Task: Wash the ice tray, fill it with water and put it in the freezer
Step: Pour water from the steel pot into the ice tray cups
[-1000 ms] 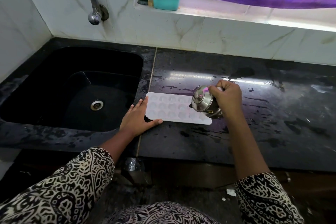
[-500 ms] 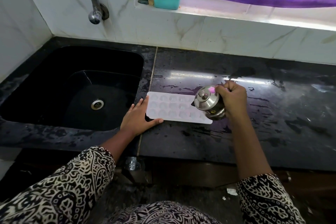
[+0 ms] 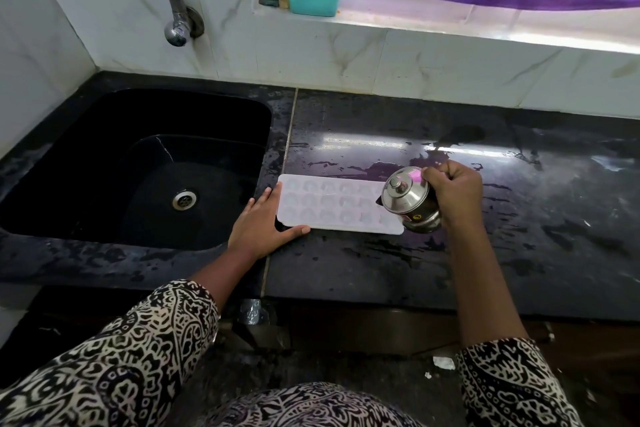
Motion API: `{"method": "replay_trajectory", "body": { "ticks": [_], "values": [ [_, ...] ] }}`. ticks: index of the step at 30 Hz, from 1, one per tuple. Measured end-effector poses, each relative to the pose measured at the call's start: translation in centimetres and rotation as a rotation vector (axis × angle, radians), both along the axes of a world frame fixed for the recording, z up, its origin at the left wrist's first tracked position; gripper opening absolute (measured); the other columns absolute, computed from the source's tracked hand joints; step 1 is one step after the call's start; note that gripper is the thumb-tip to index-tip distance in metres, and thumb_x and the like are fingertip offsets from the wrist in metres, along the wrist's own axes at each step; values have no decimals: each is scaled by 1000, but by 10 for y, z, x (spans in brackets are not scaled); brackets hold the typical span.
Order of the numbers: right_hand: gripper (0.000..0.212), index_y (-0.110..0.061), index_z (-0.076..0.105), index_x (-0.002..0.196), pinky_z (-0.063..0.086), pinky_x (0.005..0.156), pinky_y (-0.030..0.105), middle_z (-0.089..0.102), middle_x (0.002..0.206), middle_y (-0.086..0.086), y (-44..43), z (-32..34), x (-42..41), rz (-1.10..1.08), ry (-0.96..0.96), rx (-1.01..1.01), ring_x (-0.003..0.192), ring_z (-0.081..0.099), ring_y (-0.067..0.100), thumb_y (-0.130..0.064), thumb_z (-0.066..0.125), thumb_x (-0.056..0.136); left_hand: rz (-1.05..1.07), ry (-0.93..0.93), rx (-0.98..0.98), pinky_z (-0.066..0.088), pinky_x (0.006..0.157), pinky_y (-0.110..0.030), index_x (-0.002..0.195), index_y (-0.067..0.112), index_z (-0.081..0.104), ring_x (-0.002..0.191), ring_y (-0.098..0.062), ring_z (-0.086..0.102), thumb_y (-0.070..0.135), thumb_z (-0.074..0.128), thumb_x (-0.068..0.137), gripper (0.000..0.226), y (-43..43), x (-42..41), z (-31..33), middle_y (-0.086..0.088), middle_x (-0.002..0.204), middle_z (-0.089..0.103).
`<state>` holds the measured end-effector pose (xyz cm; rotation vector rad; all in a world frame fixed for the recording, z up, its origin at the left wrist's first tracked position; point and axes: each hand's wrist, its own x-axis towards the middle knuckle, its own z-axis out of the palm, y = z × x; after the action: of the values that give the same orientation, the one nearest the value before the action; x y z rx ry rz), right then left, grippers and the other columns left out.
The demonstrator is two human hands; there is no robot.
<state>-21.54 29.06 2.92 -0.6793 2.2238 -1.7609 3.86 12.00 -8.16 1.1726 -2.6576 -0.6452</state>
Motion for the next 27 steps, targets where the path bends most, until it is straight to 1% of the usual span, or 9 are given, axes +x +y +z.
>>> {"method": "replay_trajectory", "body": {
  "ticks": [4,10,15,19,22,24,27],
  "values": [
    [36,-20,41,51,34,50,23,39,49,-5,1,1,3,14,94,43,49,35,10,-12,69,72,5,8,0,9,122,-36,156,22,3,150,-12,12,94,34,61,124,-1,0,-1,-3,162,20],
    [37,-18,40,52,32,50,22,37,49,-5,2,3,4,28,180,90,47,32,8,-12,68,74,5,1,3,9,121,-36,156,23,1,150,-12,12,96,31,59,125,-1,-1,-2,-4,162,20],
    [35,-17,41,52,33,53,25,39,51,-2,2,4,4,31,198,106,50,35,12,-13,68,75,9,2,-3,9,121,-35,157,22,1,150,-12,12,95,32,60,125,0,0,-1,-5,162,20],
    [37,-19,41,51,34,54,25,39,50,-3,2,7,4,31,207,109,50,36,11,-13,69,74,5,3,1,9,121,-35,157,22,1,150,-13,12,95,32,61,124,1,0,-1,-5,162,19],
    [39,-20,40,49,33,51,23,38,48,-6,2,9,4,30,211,94,47,34,7,-12,69,74,4,3,2,8,121,-35,157,22,1,150,-13,12,94,33,61,123,0,0,-1,-4,162,19],
    [40,-21,40,48,32,48,20,37,46,-9,3,10,4,27,214,90,43,33,1,-12,69,74,4,2,3,8,121,-35,157,22,0,150,-12,12,94,33,61,124,0,0,-1,-4,162,19],
    [39,-21,40,49,32,44,17,38,45,-10,3,11,5,24,219,92,40,35,0,-12,69,75,6,3,1,9,121,-36,157,22,0,150,-12,12,94,33,62,124,0,1,-1,-4,162,19]
  ]
}}
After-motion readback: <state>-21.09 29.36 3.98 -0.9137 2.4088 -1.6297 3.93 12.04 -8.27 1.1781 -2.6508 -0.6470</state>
